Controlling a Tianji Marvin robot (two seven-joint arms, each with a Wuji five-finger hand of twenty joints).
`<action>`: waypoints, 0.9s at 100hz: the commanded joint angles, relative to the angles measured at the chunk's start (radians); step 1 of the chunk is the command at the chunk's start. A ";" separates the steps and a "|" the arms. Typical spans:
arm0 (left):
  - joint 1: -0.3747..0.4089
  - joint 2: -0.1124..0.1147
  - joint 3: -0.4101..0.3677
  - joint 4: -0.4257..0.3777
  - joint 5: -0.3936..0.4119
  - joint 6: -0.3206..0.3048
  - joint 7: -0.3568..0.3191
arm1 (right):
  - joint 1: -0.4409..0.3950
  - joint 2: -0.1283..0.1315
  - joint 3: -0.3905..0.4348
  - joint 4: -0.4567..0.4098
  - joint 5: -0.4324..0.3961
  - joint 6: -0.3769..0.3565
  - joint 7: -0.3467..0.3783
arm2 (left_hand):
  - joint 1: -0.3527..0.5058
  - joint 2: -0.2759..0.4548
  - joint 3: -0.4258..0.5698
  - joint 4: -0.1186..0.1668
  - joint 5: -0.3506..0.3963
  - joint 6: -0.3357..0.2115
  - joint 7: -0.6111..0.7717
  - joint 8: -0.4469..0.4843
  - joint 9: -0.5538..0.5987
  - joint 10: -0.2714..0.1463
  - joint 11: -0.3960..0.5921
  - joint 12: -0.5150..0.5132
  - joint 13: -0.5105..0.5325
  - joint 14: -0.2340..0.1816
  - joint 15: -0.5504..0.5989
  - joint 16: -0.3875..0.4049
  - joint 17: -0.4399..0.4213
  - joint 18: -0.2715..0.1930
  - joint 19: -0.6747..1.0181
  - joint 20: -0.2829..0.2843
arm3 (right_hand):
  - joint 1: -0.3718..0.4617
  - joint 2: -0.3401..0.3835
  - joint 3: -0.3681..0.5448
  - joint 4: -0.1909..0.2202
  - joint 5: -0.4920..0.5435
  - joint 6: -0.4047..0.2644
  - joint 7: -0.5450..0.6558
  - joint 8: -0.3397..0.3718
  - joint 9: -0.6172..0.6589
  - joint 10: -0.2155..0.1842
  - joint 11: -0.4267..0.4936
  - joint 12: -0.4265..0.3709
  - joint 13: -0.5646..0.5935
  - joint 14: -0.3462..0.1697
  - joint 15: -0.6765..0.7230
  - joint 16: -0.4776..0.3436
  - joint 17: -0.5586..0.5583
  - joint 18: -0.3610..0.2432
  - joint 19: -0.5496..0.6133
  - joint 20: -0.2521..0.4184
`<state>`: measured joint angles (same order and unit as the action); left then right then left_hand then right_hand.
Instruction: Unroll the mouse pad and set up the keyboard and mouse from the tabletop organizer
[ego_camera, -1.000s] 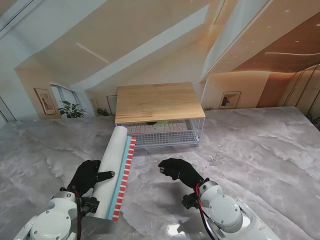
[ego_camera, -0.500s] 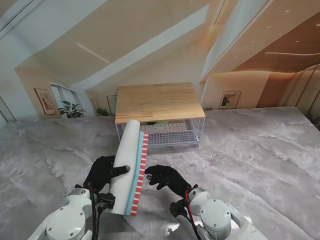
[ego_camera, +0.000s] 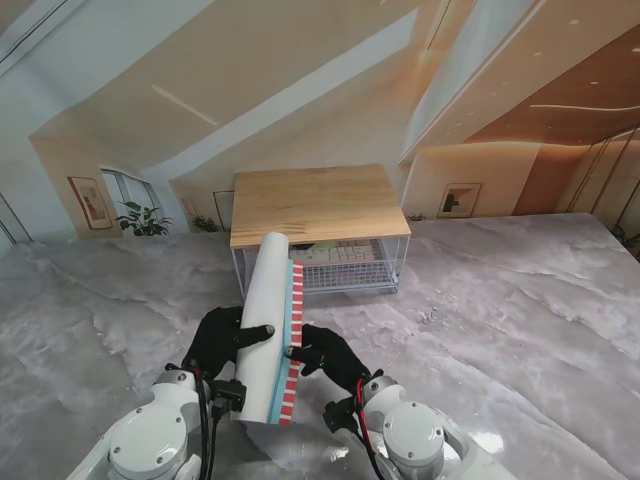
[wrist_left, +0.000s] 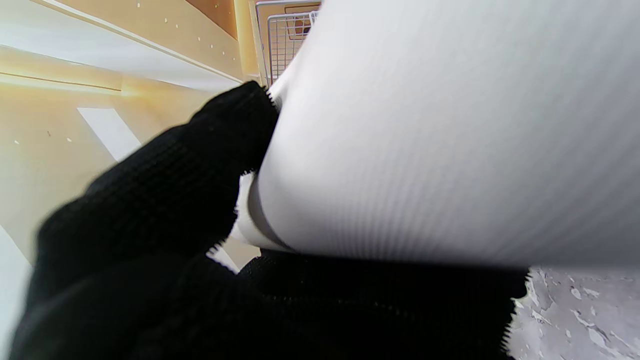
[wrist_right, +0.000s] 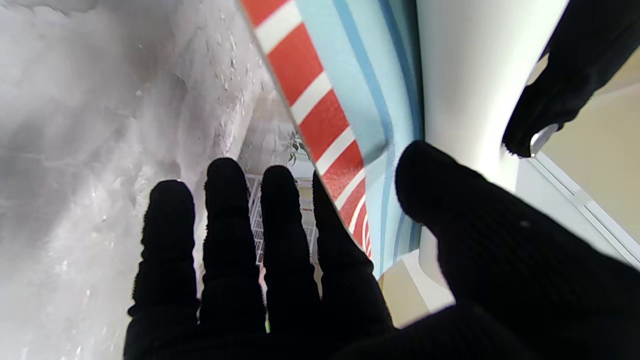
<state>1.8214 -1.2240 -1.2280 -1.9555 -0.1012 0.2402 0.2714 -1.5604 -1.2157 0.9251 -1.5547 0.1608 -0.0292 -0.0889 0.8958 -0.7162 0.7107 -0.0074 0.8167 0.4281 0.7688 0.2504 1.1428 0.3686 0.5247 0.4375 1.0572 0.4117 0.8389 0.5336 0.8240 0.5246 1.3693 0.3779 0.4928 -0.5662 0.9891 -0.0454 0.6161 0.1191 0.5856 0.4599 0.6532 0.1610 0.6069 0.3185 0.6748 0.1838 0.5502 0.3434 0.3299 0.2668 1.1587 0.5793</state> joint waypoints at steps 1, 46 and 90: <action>0.002 -0.010 0.012 -0.007 -0.006 0.008 -0.021 | -0.004 -0.017 -0.007 -0.004 -0.008 -0.015 -0.007 | 0.074 0.029 0.098 0.004 0.040 -0.083 0.124 0.031 0.031 0.019 0.017 0.012 0.036 0.017 0.017 0.008 0.039 -0.029 0.042 -0.006 | 0.035 -0.035 0.031 0.003 -0.020 -0.059 0.026 0.015 0.022 -0.037 0.031 0.024 0.060 -0.030 0.040 0.019 0.023 -0.009 0.043 -0.001; -0.002 -0.019 0.044 0.006 -0.001 0.042 0.002 | -0.023 -0.048 -0.001 -0.028 0.023 -0.023 -0.113 | 0.077 0.031 0.095 0.003 0.036 -0.088 0.123 0.032 0.027 0.015 0.012 0.009 0.027 0.017 0.012 0.007 0.031 -0.031 0.037 -0.011 | 0.189 -0.141 0.050 -0.122 -0.038 -0.176 0.421 0.039 0.100 -0.064 0.328 0.092 0.139 -0.059 0.471 0.192 0.258 -0.028 0.236 0.144; 0.010 -0.014 0.056 0.010 0.029 0.110 -0.021 | -0.035 -0.066 0.020 -0.042 0.029 -0.013 -0.189 | 0.078 0.054 0.073 -0.004 0.018 -0.097 0.111 0.030 -0.004 0.009 -0.002 0.002 -0.010 0.018 0.000 0.005 -0.008 -0.039 0.021 -0.013 | 0.355 -0.210 0.261 -0.063 0.164 -0.161 0.525 0.123 0.258 0.013 0.438 0.181 0.377 0.009 0.721 0.132 0.666 -0.070 0.462 0.199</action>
<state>1.8174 -1.2383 -1.1788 -1.9469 -0.0910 0.3255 0.2881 -1.5891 -1.2830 0.9319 -1.5734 0.1879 -0.0539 -0.2960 0.8956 -0.7052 0.7108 -0.0180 0.8152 0.3802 0.8125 0.2587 1.1384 0.3669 0.5220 0.4375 1.0440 0.4112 0.7943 0.5207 0.8074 0.5229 1.3565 0.3625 0.7839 -0.7807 1.1785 -0.1477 0.7154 0.0444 1.0739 0.5419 0.8856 0.1645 1.0293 0.4813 1.0039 0.1535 1.2378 0.4920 0.9561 0.2305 1.5602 0.7384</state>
